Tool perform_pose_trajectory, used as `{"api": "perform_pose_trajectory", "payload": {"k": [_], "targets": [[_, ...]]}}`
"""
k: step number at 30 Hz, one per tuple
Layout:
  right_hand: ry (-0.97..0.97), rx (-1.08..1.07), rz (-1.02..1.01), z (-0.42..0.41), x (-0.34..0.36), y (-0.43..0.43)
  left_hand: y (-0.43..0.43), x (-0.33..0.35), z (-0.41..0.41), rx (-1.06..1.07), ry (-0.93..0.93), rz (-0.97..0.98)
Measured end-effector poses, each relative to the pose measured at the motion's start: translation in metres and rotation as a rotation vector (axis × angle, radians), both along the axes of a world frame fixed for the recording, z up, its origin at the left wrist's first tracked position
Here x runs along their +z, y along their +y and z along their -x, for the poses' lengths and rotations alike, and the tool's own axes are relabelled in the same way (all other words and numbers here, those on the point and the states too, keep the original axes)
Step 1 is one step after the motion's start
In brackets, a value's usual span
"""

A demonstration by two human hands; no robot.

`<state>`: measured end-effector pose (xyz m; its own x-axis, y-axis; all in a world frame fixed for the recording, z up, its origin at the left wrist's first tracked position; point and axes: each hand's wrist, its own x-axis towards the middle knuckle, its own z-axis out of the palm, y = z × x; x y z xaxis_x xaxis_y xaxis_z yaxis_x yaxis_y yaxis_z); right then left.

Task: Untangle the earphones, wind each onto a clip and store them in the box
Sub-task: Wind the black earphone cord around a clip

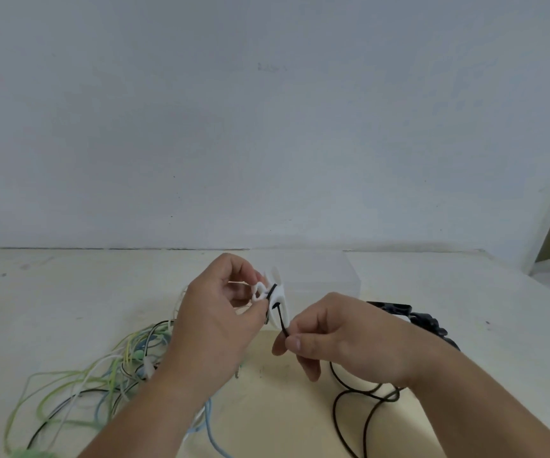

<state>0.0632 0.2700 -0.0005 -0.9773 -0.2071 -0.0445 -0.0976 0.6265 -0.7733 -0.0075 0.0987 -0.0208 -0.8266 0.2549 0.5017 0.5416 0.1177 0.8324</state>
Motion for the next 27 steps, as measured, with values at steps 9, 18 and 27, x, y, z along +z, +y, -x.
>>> {"api": "perform_pose_trajectory", "payload": {"k": [9, 18, 27], "targets": [[0.187, -0.047, 0.036, -0.004, 0.009, -0.001, -0.003, -0.001, 0.002, 0.209, 0.207, 0.065], [0.501, -0.365, 0.02, 0.001, 0.006, 0.005, 0.001, -0.001, -0.007, -0.103, 0.154, 0.266], [0.396, -0.485, 0.078, 0.01, 0.0, 0.013, 0.0, 0.005, -0.011, -0.318, -0.044, 0.129]]}}
